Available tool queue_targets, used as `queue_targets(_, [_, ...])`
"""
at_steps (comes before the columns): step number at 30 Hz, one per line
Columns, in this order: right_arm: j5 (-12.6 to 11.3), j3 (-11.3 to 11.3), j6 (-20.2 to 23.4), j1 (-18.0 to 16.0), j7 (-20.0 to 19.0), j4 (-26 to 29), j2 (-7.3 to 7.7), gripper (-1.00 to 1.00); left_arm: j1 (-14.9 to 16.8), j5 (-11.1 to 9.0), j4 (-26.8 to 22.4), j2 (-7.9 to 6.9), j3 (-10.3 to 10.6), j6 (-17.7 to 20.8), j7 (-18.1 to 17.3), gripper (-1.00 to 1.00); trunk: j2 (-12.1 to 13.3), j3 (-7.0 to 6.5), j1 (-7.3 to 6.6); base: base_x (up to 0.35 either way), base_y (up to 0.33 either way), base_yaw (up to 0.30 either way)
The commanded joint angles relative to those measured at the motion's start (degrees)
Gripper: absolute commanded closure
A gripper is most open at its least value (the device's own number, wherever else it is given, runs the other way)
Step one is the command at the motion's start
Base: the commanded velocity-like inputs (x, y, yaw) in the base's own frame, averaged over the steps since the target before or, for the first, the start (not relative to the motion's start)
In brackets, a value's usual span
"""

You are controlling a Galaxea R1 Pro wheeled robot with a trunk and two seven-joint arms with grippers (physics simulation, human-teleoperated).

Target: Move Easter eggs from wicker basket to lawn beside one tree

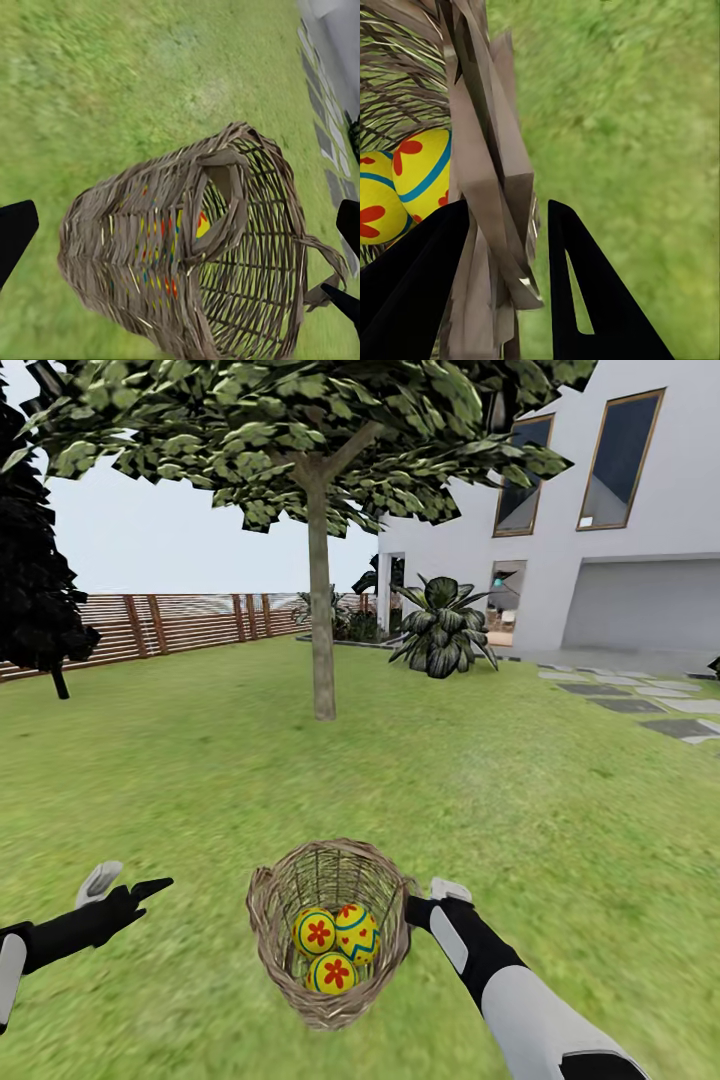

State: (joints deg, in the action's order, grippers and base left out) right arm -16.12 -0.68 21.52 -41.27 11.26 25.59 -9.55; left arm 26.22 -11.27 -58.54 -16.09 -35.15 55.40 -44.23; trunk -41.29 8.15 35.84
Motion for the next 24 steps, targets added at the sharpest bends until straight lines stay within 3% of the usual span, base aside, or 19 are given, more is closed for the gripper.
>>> queue_targets(1, [-0.7,-0.1,0.2,0.0,0.3,0.1,-0.03,1.0,0.1,0.1,0.0,0.01,-0.1,0.2,-0.3,-1.0,-0.1,0.09,0.04,0.26,0.0,0.0])
queue_targets(24, [-0.7,-0.1,-0.6,0.0,0.3,0.1,-0.12,1.0,0.1,0.1,0.0,0.01,-0.1,0.2,-0.3,-1.0,-0.1,0.09,0.04,0.26,0.0,0.0])
